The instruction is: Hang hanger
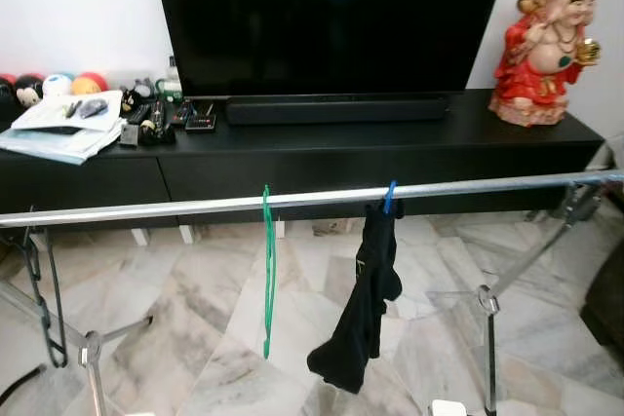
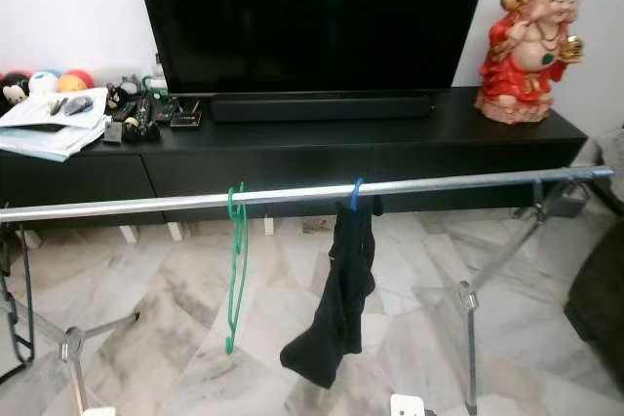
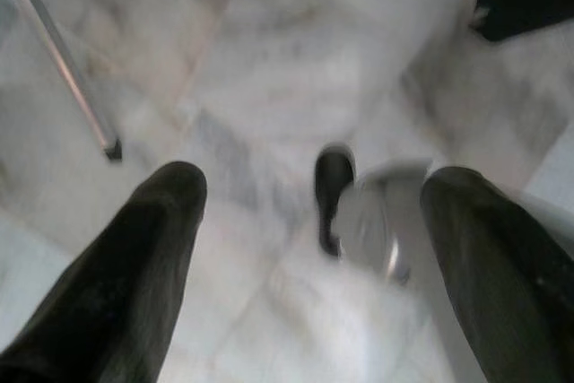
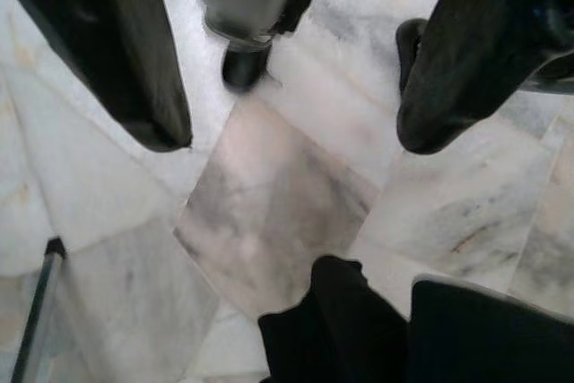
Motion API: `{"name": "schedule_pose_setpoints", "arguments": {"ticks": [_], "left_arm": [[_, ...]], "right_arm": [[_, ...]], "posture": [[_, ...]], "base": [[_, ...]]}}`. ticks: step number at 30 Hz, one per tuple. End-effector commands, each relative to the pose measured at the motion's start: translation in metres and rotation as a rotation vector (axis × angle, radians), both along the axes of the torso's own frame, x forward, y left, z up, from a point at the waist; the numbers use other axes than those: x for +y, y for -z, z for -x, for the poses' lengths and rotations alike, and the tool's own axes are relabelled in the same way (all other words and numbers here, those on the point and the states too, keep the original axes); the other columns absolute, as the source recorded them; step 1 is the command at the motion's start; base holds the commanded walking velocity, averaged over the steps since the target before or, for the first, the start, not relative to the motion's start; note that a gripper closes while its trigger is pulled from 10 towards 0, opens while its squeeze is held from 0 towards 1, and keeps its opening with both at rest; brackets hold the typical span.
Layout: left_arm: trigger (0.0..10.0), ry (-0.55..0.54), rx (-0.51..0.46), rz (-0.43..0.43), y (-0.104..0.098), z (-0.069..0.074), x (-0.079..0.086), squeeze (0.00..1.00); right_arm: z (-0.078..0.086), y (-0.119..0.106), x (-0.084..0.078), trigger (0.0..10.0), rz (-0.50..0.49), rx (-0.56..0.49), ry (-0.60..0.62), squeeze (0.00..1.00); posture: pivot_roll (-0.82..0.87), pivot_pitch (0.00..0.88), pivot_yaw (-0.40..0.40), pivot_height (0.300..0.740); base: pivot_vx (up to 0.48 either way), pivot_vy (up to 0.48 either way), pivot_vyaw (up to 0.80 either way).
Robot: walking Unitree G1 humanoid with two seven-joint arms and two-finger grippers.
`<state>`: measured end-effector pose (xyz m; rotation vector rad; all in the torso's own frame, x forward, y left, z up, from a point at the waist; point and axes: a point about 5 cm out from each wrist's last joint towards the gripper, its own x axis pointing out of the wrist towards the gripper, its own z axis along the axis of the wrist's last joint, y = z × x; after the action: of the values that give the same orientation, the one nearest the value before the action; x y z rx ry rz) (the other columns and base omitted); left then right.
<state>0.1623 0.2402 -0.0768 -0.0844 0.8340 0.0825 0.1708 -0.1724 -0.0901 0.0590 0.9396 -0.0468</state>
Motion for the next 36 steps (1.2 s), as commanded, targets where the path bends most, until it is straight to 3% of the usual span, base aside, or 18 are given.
{"name": "schedule_pose_setpoints", "arguments": {"ticks": [1,11,17,22,26,36], "left_arm": [[10.0,-0.01,0.019,0.008,0.004,0.008,-0.002,0.0],[10.0,-0.009,0.023,0.013,0.005,0.01,-0.004,0.0],[10.0,-0.012,0.021,0.018,0.006,0.01,-0.006,0.0],[10.0,-0.01,0.022,0.02,0.006,0.009,-0.006,0.0],[10.0,-0.011,0.022,0.019,0.006,0.009,-0.006,0.0],[10.0,-0.014,0.024,0.028,0.006,0.009,-0.008,0.0]], "right_arm": [[-0.005,-0.002,0.001,10.0,0.008,-0.005,-0.013,0.0],[-0.007,-0.003,-0.002,10.0,0.012,-0.008,-0.009,0.0],[0.009,0.0,-0.027,10.0,0.028,0.005,0.008,0.0],[0.011,-0.002,-0.04,10.0,0.036,0.005,0.018,0.0],[0.007,-0.003,-0.041,10.0,0.036,0.0,0.019,0.0],[-0.005,-0.005,-0.025,10.0,0.022,-0.008,0.012,0.0]], "posture": [[0.11,0.0,0.008,0.74],[0.11,0.003,0.006,0.74],[0.11,0.007,0.002,0.74],[0.11,0.009,0.001,0.74],[0.11,0.009,0.002,0.74],[0.11,0.01,0.003,0.74]], "base": [[-0.307,0.0,0.0],[-0.309,0.0,0.0],[-0.308,0.0,0.0],[-0.307,0.0,0.0],[-0.155,0.0,0.0],[0.0,0.0,0.0]]}}
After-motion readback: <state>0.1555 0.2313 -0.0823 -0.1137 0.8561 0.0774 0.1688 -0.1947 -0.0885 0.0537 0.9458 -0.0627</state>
